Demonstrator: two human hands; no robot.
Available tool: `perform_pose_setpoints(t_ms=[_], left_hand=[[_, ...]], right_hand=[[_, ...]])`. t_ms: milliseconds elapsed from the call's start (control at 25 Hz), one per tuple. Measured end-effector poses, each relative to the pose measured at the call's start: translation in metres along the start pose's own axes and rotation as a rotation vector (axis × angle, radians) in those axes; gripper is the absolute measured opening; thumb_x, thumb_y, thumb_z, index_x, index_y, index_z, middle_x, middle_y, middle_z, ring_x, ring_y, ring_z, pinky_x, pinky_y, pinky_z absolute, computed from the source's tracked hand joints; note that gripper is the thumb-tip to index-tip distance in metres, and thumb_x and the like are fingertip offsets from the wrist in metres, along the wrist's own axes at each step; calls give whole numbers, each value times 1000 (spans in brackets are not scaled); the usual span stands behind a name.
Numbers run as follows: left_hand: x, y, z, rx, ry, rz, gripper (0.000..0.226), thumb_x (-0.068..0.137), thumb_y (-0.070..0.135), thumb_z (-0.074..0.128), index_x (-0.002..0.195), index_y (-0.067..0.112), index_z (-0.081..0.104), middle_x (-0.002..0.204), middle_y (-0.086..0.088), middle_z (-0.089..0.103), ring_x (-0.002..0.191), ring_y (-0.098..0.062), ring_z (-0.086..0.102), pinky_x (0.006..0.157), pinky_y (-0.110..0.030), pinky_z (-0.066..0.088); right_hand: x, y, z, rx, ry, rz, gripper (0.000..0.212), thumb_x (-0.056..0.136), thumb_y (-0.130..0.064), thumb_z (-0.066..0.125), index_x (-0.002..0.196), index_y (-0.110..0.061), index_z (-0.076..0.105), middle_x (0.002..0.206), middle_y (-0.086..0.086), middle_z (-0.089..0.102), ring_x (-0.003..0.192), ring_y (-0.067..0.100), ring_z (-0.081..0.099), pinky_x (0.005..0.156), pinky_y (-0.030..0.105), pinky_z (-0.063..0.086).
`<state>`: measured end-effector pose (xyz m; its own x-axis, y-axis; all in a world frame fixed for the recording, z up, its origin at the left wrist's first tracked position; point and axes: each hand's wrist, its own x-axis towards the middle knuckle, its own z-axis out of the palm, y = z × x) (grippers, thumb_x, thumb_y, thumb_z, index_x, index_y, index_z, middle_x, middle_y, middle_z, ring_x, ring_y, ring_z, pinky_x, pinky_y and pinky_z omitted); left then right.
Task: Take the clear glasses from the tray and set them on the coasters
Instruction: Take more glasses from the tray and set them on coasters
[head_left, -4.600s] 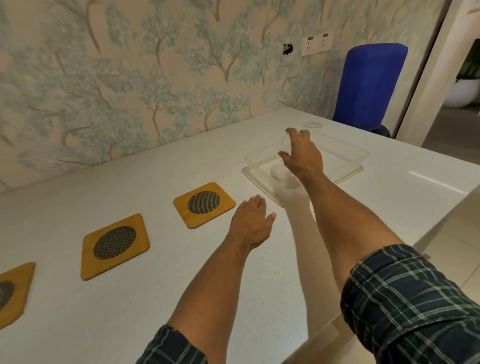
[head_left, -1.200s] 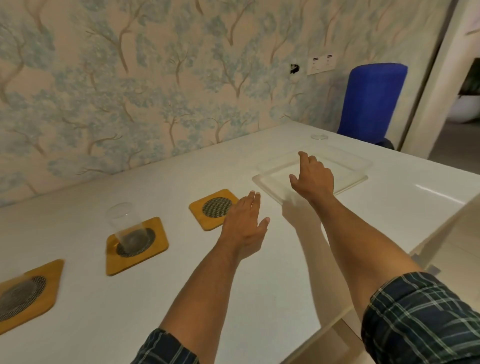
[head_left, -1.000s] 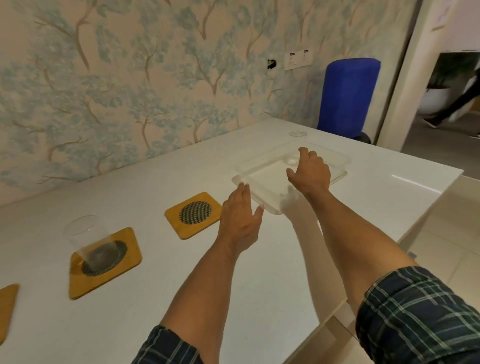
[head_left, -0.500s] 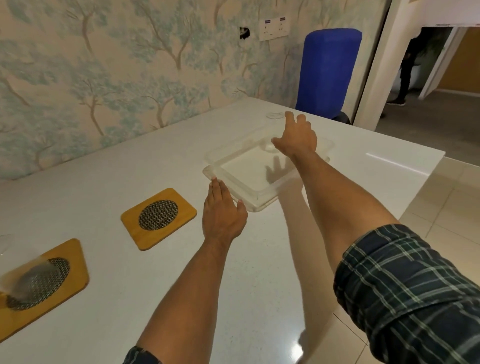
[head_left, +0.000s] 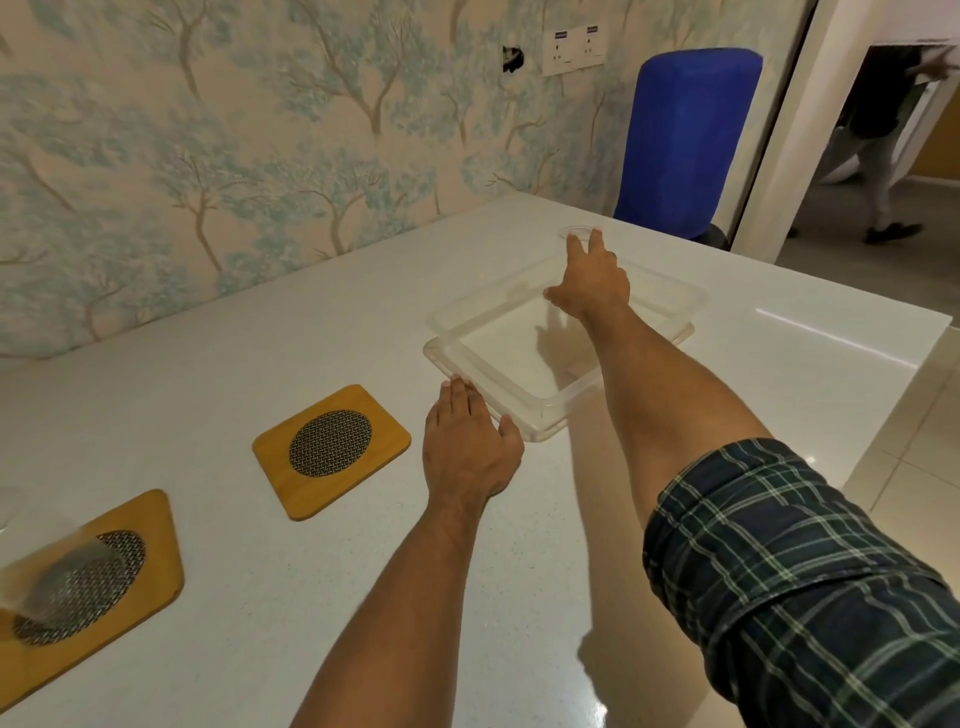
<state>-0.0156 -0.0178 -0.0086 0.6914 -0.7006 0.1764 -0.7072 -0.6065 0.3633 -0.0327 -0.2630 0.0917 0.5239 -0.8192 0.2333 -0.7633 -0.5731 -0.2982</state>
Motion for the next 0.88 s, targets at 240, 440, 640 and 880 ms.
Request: perform_pose_setpoints(t_ms=[240, 440, 640, 880], left_hand=[[1, 0, 1, 0, 2, -12, 79, 98, 49, 34, 159, 4, 10, 168, -12, 13, 155, -24, 9, 125, -37, 7], [1, 1, 1, -3, 3, -7, 79, 98, 48, 35, 159, 4, 11, 168, -12, 14, 155, -24, 10, 125, -37, 8], [1, 0, 2, -11, 16, -2, 78, 98, 47, 36, 159, 4, 13, 167, -13, 15, 155, -25, 12, 125, -38, 10], [0, 0, 0, -49, 13, 9, 72, 98, 41, 42, 155, 0, 27, 163, -17, 27, 152, -29, 22, 125, -41, 17]], right_hand=[[1, -5, -1, 17, 222, -53, 64, 86, -40, 76, 134, -11, 45, 140, 15, 51, 120, 35, 55, 90, 43, 51], [-7, 4, 1, -46, 291, -81, 73, 82, -42, 80, 138, -17, 42, 135, 15, 48, 107, 31, 58, 78, 38, 54], [-15, 17, -3, -82, 117, -8, 71, 86, -44, 74, 144, -25, 38, 148, 16, 35, 98, 29, 62, 71, 34, 51], [-41, 34, -13, 32, 142, -58, 63, 90, -31, 72, 143, -25, 38, 140, 12, 43, 103, 29, 61, 80, 37, 57]])
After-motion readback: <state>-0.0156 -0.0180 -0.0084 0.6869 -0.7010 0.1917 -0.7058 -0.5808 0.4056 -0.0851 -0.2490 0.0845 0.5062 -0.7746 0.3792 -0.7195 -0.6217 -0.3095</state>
